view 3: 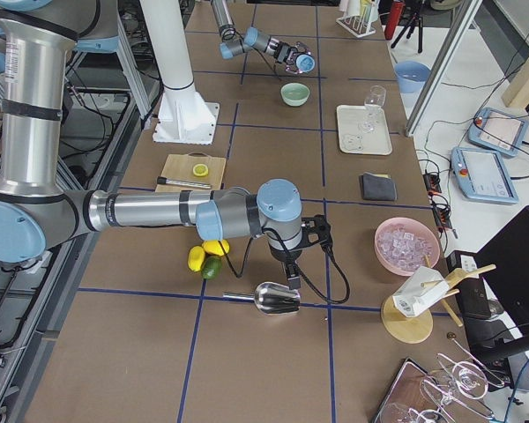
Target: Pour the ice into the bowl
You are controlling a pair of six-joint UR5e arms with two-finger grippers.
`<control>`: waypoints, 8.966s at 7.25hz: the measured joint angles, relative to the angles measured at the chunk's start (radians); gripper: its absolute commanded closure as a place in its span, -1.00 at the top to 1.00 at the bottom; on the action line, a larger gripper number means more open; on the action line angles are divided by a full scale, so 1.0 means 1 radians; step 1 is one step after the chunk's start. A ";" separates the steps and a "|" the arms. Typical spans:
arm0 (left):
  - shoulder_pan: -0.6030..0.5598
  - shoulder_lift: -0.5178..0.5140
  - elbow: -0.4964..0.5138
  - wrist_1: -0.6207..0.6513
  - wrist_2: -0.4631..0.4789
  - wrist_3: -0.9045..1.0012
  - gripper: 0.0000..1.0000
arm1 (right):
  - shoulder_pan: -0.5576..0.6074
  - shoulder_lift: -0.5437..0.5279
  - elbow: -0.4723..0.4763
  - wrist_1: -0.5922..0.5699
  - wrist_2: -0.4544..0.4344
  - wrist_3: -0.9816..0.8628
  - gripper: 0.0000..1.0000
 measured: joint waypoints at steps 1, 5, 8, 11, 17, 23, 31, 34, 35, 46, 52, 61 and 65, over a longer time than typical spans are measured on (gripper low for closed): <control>0.002 -0.008 0.001 0.009 0.017 0.099 -1.00 | 0.000 0.000 -0.001 0.000 0.000 0.000 1.00; 0.049 -0.022 0.010 0.013 0.126 0.450 -1.00 | 0.001 -0.002 -0.005 0.000 0.001 0.000 1.00; 0.103 -0.041 0.017 0.013 0.163 0.608 -1.00 | 0.001 -0.002 -0.007 -0.001 0.002 0.000 1.00; 0.113 -0.048 0.027 0.014 0.166 0.724 -1.00 | 0.001 -0.002 -0.007 -0.002 0.002 0.000 1.00; 0.114 -0.069 0.021 0.013 0.213 0.977 -1.00 | 0.001 -0.002 -0.007 -0.002 0.002 0.000 1.00; 0.113 -0.068 0.007 -0.113 0.208 0.858 -1.00 | 0.001 -0.001 -0.007 -0.002 0.002 0.000 1.00; 0.172 -0.070 0.003 -0.410 0.141 -0.477 -1.00 | 0.001 0.000 -0.004 0.000 0.003 0.000 1.00; 0.179 -0.081 -0.012 -0.428 0.144 -0.774 -1.00 | 0.001 0.000 -0.003 0.000 0.003 0.000 1.00; 0.177 -0.067 -0.017 -0.429 0.143 -0.791 -1.00 | 0.001 0.000 -0.003 0.000 0.003 0.000 1.00; 0.038 0.434 0.125 -0.491 0.043 -1.179 -1.00 | 0.001 -0.001 0.000 0.001 0.001 -0.001 1.00; 0.041 0.367 0.247 -0.493 -0.012 -1.255 0.58 | 0.001 0.002 0.002 0.001 0.000 0.000 1.00; -0.116 0.441 0.134 -0.653 -0.203 -1.057 1.00 | 0.001 0.012 0.001 0.000 0.001 0.001 1.00; -0.593 0.442 0.037 -0.514 -0.781 -0.627 1.00 | -0.002 0.016 0.038 0.021 0.006 0.005 1.00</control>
